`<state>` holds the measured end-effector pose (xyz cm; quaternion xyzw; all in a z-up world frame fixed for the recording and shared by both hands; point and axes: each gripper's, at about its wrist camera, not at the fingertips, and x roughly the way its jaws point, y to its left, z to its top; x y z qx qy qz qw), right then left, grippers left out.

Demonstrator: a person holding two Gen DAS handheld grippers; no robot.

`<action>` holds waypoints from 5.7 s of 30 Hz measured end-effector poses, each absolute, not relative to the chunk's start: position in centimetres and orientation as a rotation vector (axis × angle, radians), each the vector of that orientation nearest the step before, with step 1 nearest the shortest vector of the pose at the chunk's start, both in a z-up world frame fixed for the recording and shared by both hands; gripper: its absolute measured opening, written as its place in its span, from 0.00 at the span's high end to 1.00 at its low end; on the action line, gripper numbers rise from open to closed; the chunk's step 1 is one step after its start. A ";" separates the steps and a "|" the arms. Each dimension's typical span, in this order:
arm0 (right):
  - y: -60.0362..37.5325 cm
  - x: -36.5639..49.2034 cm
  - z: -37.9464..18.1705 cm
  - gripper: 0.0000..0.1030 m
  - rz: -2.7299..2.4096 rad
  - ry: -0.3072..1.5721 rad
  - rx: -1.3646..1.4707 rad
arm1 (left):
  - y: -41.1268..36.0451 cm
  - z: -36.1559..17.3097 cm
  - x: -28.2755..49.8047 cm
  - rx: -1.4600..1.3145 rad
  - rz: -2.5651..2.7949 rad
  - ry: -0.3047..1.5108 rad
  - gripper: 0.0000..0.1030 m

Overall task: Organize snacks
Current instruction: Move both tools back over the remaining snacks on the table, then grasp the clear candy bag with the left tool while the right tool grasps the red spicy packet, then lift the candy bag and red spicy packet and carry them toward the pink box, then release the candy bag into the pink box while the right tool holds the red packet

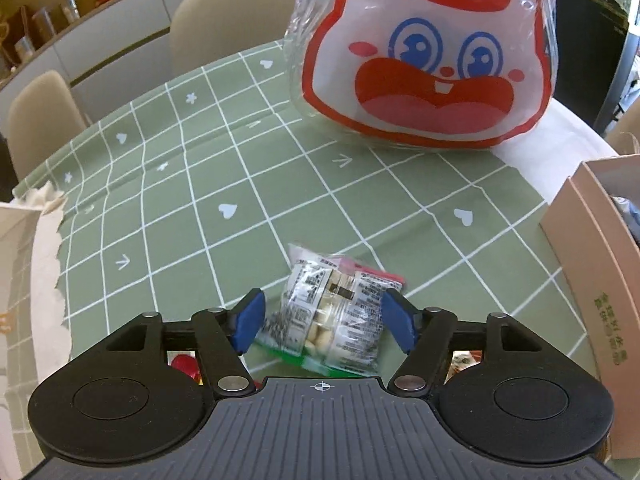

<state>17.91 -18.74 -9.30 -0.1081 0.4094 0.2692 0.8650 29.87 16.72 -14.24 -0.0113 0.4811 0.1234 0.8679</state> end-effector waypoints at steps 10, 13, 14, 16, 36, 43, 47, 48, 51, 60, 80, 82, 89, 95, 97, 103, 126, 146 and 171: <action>-20.3 15.0 -10.9 0.17 0.520 0.902 -0.254 | 18.0 -14.0 27.6 -0.152 0.139 1.023 0.42; -19.7 15.1 -10.3 0.17 0.530 0.874 -0.268 | 17.1 -12.6 23.9 -0.173 0.111 0.991 0.43; -19.4 15.1 -10.1 0.17 0.540 0.862 -0.270 | 16.8 -12.2 22.5 -0.202 0.098 0.979 0.43; -18.4 15.2 -9.8 0.17 0.568 0.840 -0.286 | 16.3 -11.3 18.9 -0.280 0.070 0.952 0.43; 12.8 19.1 -15.2 0.17 1.209 0.680 -0.785 | 18.9 -11.3 -6.7 -0.784 0.315 0.897 0.43; 14.5 21.7 -16.4 0.02 1.213 0.734 -0.676 | 20.0 -11.6 -8.6 -0.829 0.340 0.896 0.43; 13.9 23.8 -16.8 0.00 1.218 0.837 -0.565 | 20.0 -12.4 -8.3 -0.855 0.318 0.916 0.43; 13.9 23.7 -16.9 0.00 1.214 0.833 -0.579 | 20.0 -12.5 -8.1 -0.856 0.313 0.922 0.43; 14.1 23.4 -16.7 0.01 1.177 0.864 -0.588 | 19.8 -13.0 -7.5 -0.860 0.298 0.936 0.43; 11.1 21.0 -14.2 0.42 1.065 0.991 -0.476 | 18.7 -12.7 -6.5 -0.851 0.222 0.923 0.43; -8.1 9.4 -13.0 0.30 0.771 1.058 -0.344 | 13.8 -14.0 -3.5 -0.766 0.045 0.948 0.43; -9.3 9.7 -13.1 0.27 0.794 1.091 -0.249 | 13.2 -13.9 -3.1 -0.741 0.052 0.948 0.42; -11.1 11.4 -14.1 0.14 0.798 1.124 -0.105 | 11.9 -13.9 -3.0 -0.729 0.082 0.949 0.43; -9.0 10.6 -14.6 0.05 0.773 1.075 -0.182 | 11.4 -13.9 -2.7 -0.745 0.105 0.947 0.43; -8.8 10.2 -14.9 0.00 0.760 1.067 -0.181 | 11.3 -13.8 -2.8 -0.746 0.110 0.942 0.43; -7.7 10.2 -15.1 0.00 0.757 1.085 -0.278 | 11.1 -13.6 -3.0 -0.758 0.133 0.939 0.43; -16.5 9.6 -7.0 0.49 0.778 1.012 -0.264 | 7.6 -11.8 -0.1 -0.693 -0.055 0.988 0.43; -27.1 10.6 -4.4 0.49 0.436 0.815 -0.171 | -1.8 -8.6 28.4 -0.489 -0.237 0.888 0.43; -25.1 27.0 -1.9 0.48 0.609 0.781 -0.095 | 1.9 -6.8 15.7 -0.607 0.068 0.725 0.44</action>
